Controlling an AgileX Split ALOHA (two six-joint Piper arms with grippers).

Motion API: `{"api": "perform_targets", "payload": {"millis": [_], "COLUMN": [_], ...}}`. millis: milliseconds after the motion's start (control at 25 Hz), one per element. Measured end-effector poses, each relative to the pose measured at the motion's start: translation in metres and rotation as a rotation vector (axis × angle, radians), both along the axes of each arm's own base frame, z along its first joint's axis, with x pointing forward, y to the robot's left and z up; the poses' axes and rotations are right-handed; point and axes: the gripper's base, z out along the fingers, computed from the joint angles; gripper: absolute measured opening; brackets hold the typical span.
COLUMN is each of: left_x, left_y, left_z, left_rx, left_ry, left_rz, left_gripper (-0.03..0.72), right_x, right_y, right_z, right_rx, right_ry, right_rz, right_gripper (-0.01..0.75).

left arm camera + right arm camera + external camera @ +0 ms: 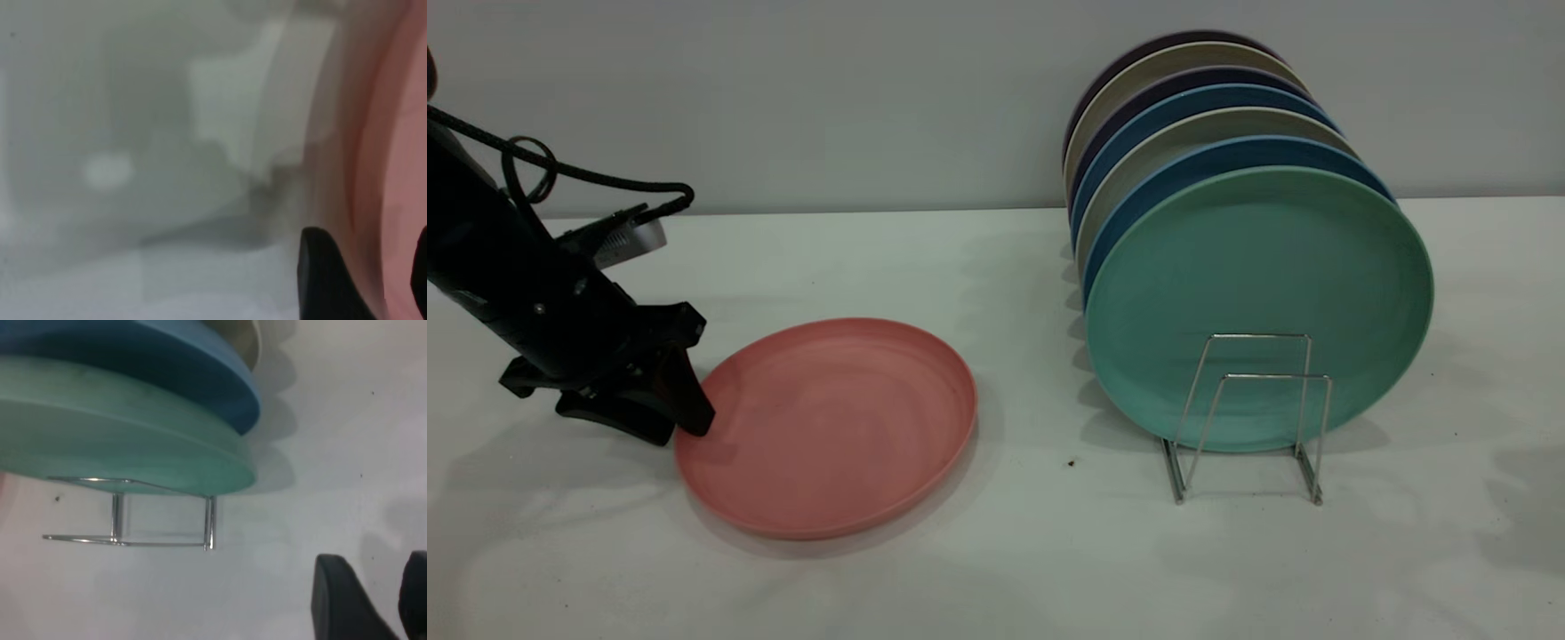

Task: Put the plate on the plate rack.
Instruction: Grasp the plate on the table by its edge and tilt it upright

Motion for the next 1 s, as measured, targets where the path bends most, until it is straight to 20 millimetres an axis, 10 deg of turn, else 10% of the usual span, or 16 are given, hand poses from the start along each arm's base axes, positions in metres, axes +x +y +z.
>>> {"api": "perform_targets", "payload": {"millis": [1000], "left_x": [0.001], "left_y": [-0.011], "left_z": [-0.015], "left_rx": [-0.009], "left_ry": [-0.002], "left_rz": [-0.001], "left_gripper": [0.144], "right_x": [0.002], "right_y": [0.001], "right_z": [0.002], "right_rx": [0.011], "right_ry": [-0.028], "right_rz": [-0.003], "right_gripper": [0.239]}}
